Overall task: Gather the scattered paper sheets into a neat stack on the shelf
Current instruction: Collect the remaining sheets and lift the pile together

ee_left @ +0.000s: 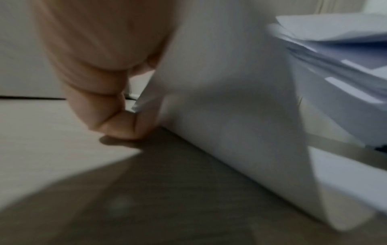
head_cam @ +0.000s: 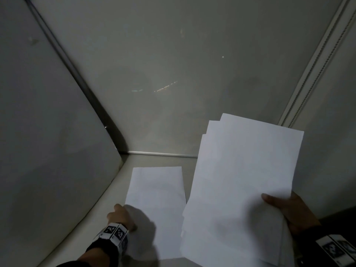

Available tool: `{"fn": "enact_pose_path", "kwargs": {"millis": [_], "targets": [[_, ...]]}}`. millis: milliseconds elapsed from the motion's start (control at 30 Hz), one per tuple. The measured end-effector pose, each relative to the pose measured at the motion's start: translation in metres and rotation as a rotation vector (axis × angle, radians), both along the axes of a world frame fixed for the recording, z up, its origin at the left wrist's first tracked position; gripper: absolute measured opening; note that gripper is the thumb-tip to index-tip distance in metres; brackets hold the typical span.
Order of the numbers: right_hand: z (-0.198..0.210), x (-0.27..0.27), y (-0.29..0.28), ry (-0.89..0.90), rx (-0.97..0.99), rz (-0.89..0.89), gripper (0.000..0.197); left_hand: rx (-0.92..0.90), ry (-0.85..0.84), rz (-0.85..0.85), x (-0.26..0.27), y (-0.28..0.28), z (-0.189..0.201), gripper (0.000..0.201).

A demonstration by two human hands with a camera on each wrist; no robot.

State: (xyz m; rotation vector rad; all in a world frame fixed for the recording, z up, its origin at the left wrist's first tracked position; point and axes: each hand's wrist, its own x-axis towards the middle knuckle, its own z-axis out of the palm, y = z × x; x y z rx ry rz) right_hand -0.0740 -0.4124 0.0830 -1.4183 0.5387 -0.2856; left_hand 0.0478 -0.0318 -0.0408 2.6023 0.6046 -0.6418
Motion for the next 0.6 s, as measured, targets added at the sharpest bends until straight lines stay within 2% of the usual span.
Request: {"fn": "enact_pose_path", "kwargs": {"millis": [100,167,233,333,433,533,600], "targets": [[0.0,0.001,0.0,-0.021,0.001,0.008,0.014,-0.069,-0.044,-0.037,-0.004,0.004,0.003,0.071],[0.001,0.001,0.0,-0.027,0.016,0.012,0.015,-0.086,-0.127,-0.106,-0.008,0.009,0.015,0.052],[0.003,0.001,0.0,-0.032,0.022,0.013,0.019,-0.084,-0.295,-0.128,-0.01,0.017,0.033,0.035],[0.004,0.002,-0.002,-0.048,0.007,-0.008,0.027,-0.19,-0.592,-0.036,-0.006,0.036,0.077,0.032],[0.006,0.004,-0.001,-0.067,-0.006,0.005,0.025,-0.483,-0.86,0.029,-0.015,0.048,0.135,0.003],[0.004,0.008,0.004,-0.065,0.014,0.038,0.028,-0.898,-0.9,0.126,-0.033,0.041,0.172,0.011],[0.004,0.011,0.009,-0.071,0.049,0.072,0.031,-1.01,-0.874,0.098,-0.042,0.028,0.177,0.014]]}}
